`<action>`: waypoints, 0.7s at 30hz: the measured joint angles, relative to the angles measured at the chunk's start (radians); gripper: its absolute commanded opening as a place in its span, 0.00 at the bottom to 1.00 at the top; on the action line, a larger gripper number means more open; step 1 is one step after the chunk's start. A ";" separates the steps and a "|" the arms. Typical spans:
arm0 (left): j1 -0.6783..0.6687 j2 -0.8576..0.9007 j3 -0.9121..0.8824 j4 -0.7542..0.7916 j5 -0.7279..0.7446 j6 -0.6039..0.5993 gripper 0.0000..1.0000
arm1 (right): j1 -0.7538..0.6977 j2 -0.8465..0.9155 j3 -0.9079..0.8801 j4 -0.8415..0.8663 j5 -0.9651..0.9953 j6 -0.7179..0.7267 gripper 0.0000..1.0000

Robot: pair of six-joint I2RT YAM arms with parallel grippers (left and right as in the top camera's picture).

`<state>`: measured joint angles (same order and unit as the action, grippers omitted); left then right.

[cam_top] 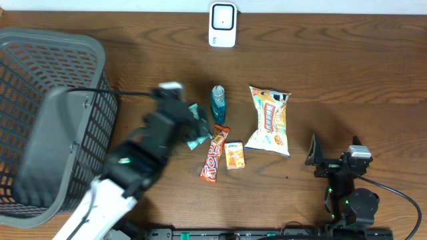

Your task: Scan the item barcode

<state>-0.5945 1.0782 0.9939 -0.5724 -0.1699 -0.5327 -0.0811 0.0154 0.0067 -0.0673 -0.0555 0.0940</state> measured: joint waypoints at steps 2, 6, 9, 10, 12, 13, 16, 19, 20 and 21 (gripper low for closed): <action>0.123 -0.055 0.039 0.060 -0.013 0.092 0.99 | 0.000 0.000 0.000 0.000 0.000 0.000 0.99; 0.266 -0.076 0.137 0.152 -0.016 0.202 0.99 | 0.000 0.000 0.000 0.000 0.000 0.000 0.99; 0.363 -0.074 0.243 0.229 -0.021 0.283 0.99 | 0.000 0.000 0.000 0.000 0.000 0.000 0.99; 0.381 -0.074 0.268 0.262 -0.021 0.308 0.99 | 0.000 0.000 0.000 0.000 0.000 0.000 0.99; 0.415 -0.074 0.318 0.345 -0.021 0.375 0.99 | 0.000 0.000 0.000 0.000 0.000 0.000 0.99; 0.423 -0.074 0.334 0.362 -0.021 0.401 0.99 | 0.000 0.000 0.000 0.000 0.000 0.000 0.99; 0.430 -0.079 0.378 0.342 -0.021 0.483 1.00 | 0.000 0.000 0.000 0.000 0.000 0.000 0.99; 0.430 -0.097 0.390 0.290 -0.020 0.535 0.99 | 0.000 0.000 0.000 0.000 0.000 0.000 0.99; 0.430 -0.106 0.390 0.267 -0.020 0.546 0.99 | 0.000 0.000 0.000 0.000 0.000 0.000 0.99; 0.430 -0.117 0.390 0.243 -0.019 0.557 0.99 | 0.000 0.000 0.000 0.000 0.000 0.000 0.99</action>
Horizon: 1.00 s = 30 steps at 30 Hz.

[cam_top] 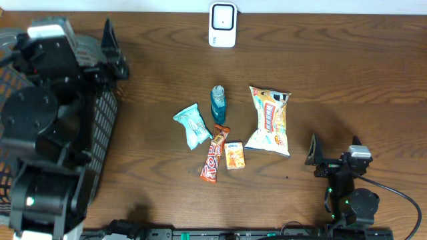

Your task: Scan the item barcode

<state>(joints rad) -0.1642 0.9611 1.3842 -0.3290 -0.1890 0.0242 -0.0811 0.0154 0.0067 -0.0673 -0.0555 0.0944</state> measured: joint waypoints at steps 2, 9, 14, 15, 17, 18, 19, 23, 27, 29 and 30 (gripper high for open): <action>0.000 -0.024 0.000 -0.020 0.013 0.014 0.99 | 0.000 0.000 0.000 0.000 0.000 0.000 0.99; 0.000 -0.181 0.001 -0.066 0.160 0.033 0.99 | 0.000 0.000 0.000 0.000 0.000 0.000 0.99; 0.000 -0.297 -0.001 -0.075 0.241 0.033 0.99 | 0.000 0.000 0.000 0.000 0.000 0.000 0.99; 0.000 -0.325 -0.006 -0.075 0.262 0.033 0.99 | 0.000 0.000 0.000 0.000 0.000 0.000 0.99; 0.000 -0.377 -0.021 -0.075 0.292 0.033 1.00 | 0.000 0.000 0.000 0.000 0.000 0.000 0.99; 0.000 -0.404 -0.029 -0.074 0.307 0.033 0.99 | 0.000 0.000 0.000 0.000 0.000 0.000 0.99; 0.000 -0.430 -0.035 -0.071 0.319 0.033 0.99 | 0.000 0.000 0.000 0.000 0.000 0.000 0.99; 0.007 -0.527 -0.046 -0.059 0.345 0.033 0.99 | 0.000 0.000 0.000 0.000 0.000 0.000 0.99; 0.018 -0.580 -0.048 0.022 0.351 0.033 0.99 | 0.000 0.000 0.000 0.000 0.000 0.000 0.99; 0.019 -0.585 -0.048 0.067 0.353 0.033 0.99 | 0.000 0.000 0.000 0.000 0.000 0.000 0.99; 0.019 -0.585 -0.048 0.074 0.354 0.033 0.99 | 0.000 0.000 0.000 0.000 0.000 0.000 0.99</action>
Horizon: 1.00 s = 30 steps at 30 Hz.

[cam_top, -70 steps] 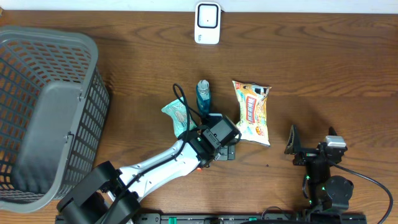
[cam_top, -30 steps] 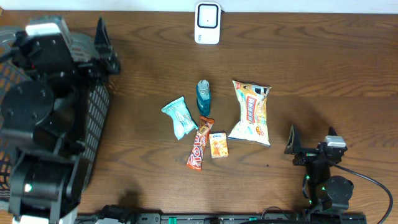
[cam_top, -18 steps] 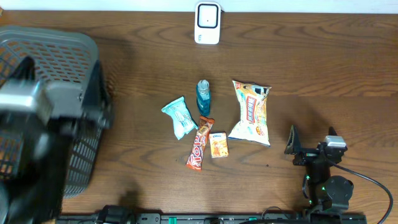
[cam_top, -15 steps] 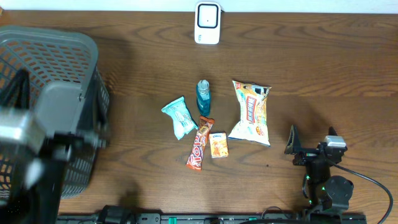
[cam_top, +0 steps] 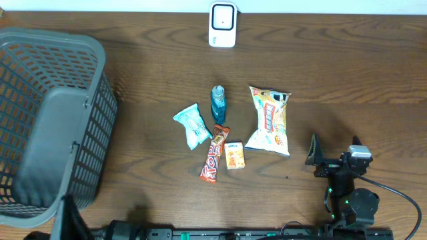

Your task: Scan the item barcode

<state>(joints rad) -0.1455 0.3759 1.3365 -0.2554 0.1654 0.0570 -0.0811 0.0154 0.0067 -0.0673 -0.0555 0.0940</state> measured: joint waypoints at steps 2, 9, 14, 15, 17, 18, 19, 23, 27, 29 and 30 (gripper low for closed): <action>0.000 0.002 -0.002 0.002 0.004 0.000 0.99 | 0.000 0.000 0.000 0.000 0.000 0.000 0.99; 0.000 0.002 -0.003 0.002 0.010 0.001 0.99 | 0.000 0.000 0.000 0.000 0.000 0.000 0.99; 0.000 0.000 -0.011 0.011 0.010 0.004 0.99 | 0.000 0.000 0.000 0.000 0.000 0.000 0.99; 0.000 -0.005 -0.022 0.018 0.010 0.004 0.99 | 0.000 0.000 0.000 0.000 0.000 0.000 0.99; 0.000 -0.023 -0.053 0.029 0.010 0.012 0.99 | 0.000 0.000 0.000 0.000 0.000 0.000 0.99; 0.000 -0.040 -0.077 0.048 0.011 0.019 0.99 | 0.000 0.000 0.000 0.000 0.000 0.000 0.99; 0.000 -0.060 -0.101 0.060 0.011 0.022 0.99 | 0.000 0.000 0.000 0.000 0.000 0.000 0.99; 0.000 -0.179 -0.226 0.135 0.013 0.026 0.99 | 0.000 0.000 0.000 0.000 0.000 0.000 0.99; 0.000 -0.315 -0.332 0.204 0.013 0.027 0.99 | 0.000 0.000 0.000 0.000 0.000 0.000 0.99; 0.000 -0.362 -0.372 0.219 0.012 0.027 0.99 | 0.000 0.000 0.000 0.000 0.000 0.000 0.99; 0.000 -0.373 -0.384 0.221 0.009 0.027 0.99 | 0.000 0.000 0.000 0.000 0.000 0.000 0.99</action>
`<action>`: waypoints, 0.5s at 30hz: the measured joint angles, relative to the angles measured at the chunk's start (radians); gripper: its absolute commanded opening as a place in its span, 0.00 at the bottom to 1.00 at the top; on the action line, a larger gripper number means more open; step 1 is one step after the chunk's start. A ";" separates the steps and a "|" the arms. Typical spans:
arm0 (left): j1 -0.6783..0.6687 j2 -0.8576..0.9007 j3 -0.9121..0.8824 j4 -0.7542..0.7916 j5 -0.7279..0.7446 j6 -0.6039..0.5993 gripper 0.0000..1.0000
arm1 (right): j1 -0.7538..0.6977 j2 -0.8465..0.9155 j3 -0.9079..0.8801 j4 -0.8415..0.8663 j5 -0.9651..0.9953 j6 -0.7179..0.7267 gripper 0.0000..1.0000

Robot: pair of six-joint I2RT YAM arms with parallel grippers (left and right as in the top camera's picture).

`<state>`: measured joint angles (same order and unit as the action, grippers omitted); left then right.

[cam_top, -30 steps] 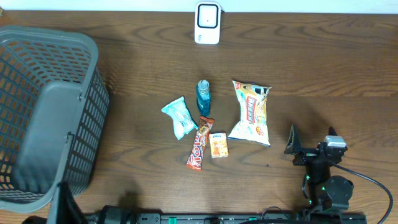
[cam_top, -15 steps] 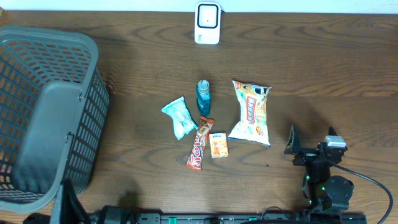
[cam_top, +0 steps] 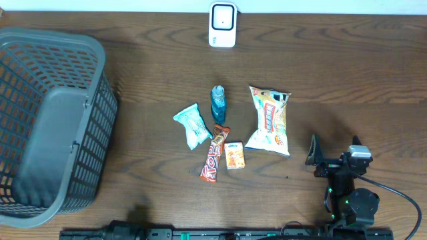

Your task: Scan the item barcode

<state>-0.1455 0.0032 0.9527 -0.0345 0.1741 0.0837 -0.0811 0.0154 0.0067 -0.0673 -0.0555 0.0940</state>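
The white barcode scanner (cam_top: 222,25) stands at the table's far edge. In the middle lie a teal packet (cam_top: 191,125), a small blue bottle (cam_top: 218,103), a chips bag (cam_top: 269,120), an orange candy bar (cam_top: 214,154) and a small orange box (cam_top: 233,155). My right gripper (cam_top: 313,151) rests low at the front right, well clear of the items, pointing toward them; its jaw state does not show. No part of the left arm appears in the overhead view.
A large grey plastic basket (cam_top: 47,120) fills the left side of the table. A black rail (cam_top: 220,234) runs along the front edge, and the right arm's base and cable (cam_top: 353,203) sit at the front right.
The sliver of the left arm at the bottom left corner has gone from view. The items, the basket and the right arm are unchanged.
The left arm first reached over the teal packet among the items. Then it stood over the basket at the left, with the packet lying free on the table. Later only its edge showed at the bottom left, and now it is out of view.
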 measured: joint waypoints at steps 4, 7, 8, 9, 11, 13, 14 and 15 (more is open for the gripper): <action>0.001 0.002 -0.051 0.015 -0.026 0.000 0.99 | 0.000 0.000 0.000 0.000 0.000 0.000 0.99; 0.001 0.002 -0.085 0.024 -0.038 0.000 0.99 | 0.000 0.000 0.000 0.000 0.000 0.000 0.99; 0.001 0.002 -0.092 0.031 -0.041 0.000 1.00 | 0.000 0.000 0.000 0.000 0.000 0.000 0.99; 0.001 0.002 -0.098 0.037 -0.044 0.000 0.99 | 0.000 0.000 0.000 0.000 0.000 0.000 0.99; 0.001 0.002 -0.106 0.050 -0.047 0.000 1.00 | 0.000 0.000 0.000 0.000 0.000 0.000 0.99; 0.001 0.002 -0.117 0.070 -0.049 0.000 0.99 | 0.000 0.000 0.000 0.000 0.000 0.000 0.99; 0.001 0.002 -0.125 0.087 -0.050 0.000 0.99 | 0.000 0.000 0.000 0.000 0.000 0.000 0.99; 0.001 0.002 -0.133 0.100 -0.050 0.000 0.99 | 0.000 0.000 0.000 0.000 0.000 0.000 0.99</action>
<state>-0.1448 0.0048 0.8196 0.0654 0.1246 0.0837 -0.0811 0.0154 0.0067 -0.0673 -0.0555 0.0944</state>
